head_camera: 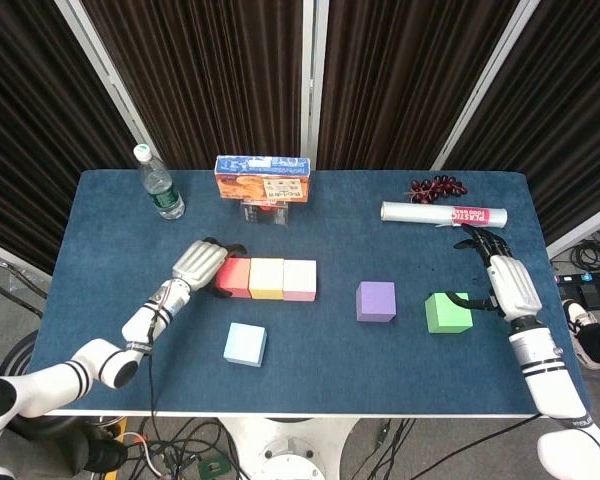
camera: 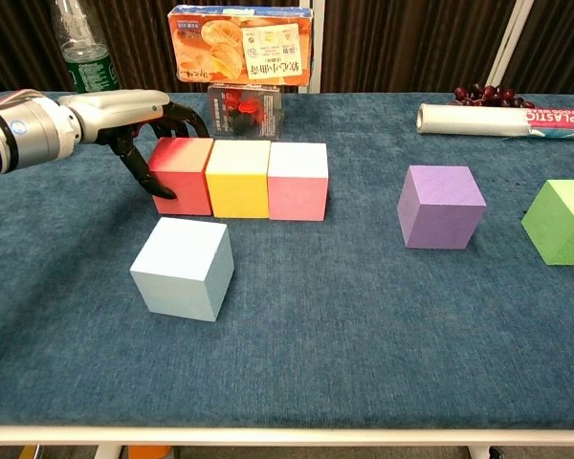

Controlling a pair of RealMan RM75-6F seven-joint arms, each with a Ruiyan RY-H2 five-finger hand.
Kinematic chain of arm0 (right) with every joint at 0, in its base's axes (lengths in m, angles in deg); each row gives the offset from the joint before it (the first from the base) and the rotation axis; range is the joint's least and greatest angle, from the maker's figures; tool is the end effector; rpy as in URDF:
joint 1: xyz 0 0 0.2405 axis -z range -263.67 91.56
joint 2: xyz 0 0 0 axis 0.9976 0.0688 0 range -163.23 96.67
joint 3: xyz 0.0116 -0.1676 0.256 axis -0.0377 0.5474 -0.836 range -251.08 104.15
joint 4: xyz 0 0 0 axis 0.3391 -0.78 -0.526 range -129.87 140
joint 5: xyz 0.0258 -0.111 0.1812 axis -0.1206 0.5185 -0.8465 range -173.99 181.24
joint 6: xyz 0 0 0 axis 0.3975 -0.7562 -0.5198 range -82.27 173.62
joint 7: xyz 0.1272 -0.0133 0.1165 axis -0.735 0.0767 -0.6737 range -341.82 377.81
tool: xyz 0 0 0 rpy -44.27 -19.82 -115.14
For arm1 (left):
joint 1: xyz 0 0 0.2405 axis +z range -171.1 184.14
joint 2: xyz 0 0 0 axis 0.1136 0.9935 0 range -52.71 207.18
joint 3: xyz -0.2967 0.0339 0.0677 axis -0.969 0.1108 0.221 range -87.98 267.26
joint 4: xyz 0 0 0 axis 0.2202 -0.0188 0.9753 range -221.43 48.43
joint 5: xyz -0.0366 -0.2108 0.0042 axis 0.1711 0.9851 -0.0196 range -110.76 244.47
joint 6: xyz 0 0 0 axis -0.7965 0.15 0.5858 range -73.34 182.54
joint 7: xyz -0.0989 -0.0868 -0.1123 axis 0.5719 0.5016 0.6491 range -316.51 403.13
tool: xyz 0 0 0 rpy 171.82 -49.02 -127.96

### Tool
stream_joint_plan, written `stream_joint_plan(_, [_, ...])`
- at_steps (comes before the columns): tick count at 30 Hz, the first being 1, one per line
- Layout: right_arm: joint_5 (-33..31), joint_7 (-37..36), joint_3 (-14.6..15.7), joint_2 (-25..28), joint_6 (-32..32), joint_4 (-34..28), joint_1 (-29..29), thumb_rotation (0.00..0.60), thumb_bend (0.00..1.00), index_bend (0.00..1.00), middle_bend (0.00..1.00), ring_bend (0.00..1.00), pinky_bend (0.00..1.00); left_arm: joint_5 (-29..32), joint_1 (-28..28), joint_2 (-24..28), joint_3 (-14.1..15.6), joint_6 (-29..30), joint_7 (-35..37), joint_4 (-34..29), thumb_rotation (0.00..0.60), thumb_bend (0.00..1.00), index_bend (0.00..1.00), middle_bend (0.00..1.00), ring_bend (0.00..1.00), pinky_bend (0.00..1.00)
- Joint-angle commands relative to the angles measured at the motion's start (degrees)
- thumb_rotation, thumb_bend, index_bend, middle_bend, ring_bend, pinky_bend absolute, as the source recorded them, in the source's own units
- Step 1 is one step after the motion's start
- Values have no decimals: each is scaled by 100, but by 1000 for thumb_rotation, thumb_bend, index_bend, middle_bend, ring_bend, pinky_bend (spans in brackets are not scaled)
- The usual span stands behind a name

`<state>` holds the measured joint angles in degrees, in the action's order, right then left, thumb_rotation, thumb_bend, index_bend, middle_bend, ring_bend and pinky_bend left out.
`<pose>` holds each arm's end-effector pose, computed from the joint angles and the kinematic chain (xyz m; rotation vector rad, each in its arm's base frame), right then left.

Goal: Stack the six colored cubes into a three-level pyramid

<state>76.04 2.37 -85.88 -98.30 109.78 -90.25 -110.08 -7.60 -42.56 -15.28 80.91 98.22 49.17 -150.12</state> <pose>-0.2835 -0.3538 0.1480 1.3832 -1.2685 1.2010 -0.1910 0.4609 -0.0494 -1.9582 -1.0372 -0.9262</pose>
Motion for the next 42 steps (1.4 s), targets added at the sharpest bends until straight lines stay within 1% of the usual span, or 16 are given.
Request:
stream_joint_plan(1, [2, -3, 1, 0, -1, 3, 3, 600, 105, 0, 256, 0, 0, 20, -13, -25, -7, -16, -23, 26, 600, 143, 251, 495, 416, 260])
stream_joint_plan(16, [15, -44, -6, 3, 25, 17, 40, 600, 105, 0, 256, 0, 0, 151, -54, -85, -67, -26, -185, 5, 600, 142, 248, 479, 416, 260])
stream_joint_plan(28, [9, -87, -17, 6, 8, 38, 49, 600, 106, 0, 256, 0, 0, 250, -58, -89, -58, -97, -287, -41, 600, 142, 217, 416, 401, 257])
stream_joint_plan(31, [5, -96, -18, 1, -1, 45, 48, 600, 106, 0, 256, 0, 0, 268, -59, -84, -61, -105, -306, -54, 600, 141, 204, 393, 381, 256])
stream_joint_plan(42, [-10, -103, -24, -6, -35, 68, 41, 600, 108, 0, 254, 0, 0, 353, -57, 37, -59, -171, -394, -252, 600, 141, 182, 331, 366, 250])
